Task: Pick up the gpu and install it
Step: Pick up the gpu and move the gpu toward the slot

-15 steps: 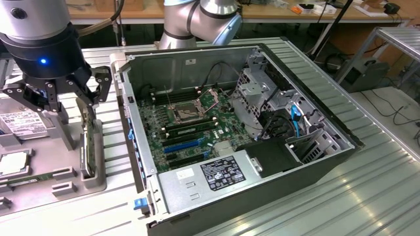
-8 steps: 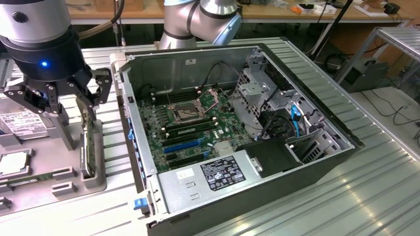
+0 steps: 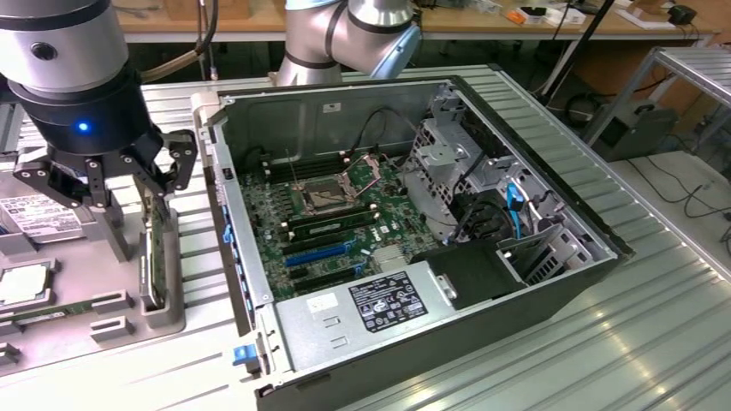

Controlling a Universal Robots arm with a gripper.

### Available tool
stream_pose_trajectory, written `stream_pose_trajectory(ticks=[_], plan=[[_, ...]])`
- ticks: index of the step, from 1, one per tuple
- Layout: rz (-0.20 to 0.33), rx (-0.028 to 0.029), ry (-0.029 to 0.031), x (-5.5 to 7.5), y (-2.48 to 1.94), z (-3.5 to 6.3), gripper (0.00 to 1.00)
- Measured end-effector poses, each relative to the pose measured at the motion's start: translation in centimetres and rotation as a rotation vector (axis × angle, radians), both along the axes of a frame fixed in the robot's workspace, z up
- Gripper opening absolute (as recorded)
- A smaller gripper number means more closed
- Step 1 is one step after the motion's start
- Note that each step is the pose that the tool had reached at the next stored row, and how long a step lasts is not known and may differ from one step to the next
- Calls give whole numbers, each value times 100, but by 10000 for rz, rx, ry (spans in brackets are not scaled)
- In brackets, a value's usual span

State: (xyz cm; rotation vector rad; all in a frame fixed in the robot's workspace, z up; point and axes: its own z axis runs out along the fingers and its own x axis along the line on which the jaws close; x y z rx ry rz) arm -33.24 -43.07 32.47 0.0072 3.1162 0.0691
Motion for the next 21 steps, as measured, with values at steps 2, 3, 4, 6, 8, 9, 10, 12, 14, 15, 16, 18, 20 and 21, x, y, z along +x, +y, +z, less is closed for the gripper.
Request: stream_pose_trajectory(ticks=[2,3,4,6,8,9,10,12,14,15,16,18,20,21], plan=[[0,0,1,0,0,-20,50],[0,0,0,0,0,-33,50],[0,1,0,0,0,-40,50],[0,3,0,0,0,-58,50],[0,4,0,0,0,-79,50],[0,6,0,0,0,-89,50],[0,8,0,0,-1,-98,50],[0,11,0,0,0,-115,50],[0,10,0,0,-1,-130,50],[0,11,0,0,-1,-136,50],[0,11,0,0,-1,-143,50],[0,11,0,0,-1,-162,50],[0,10,1,0,-1,-186,50],[0,10,1,0,-1,-204,50]])
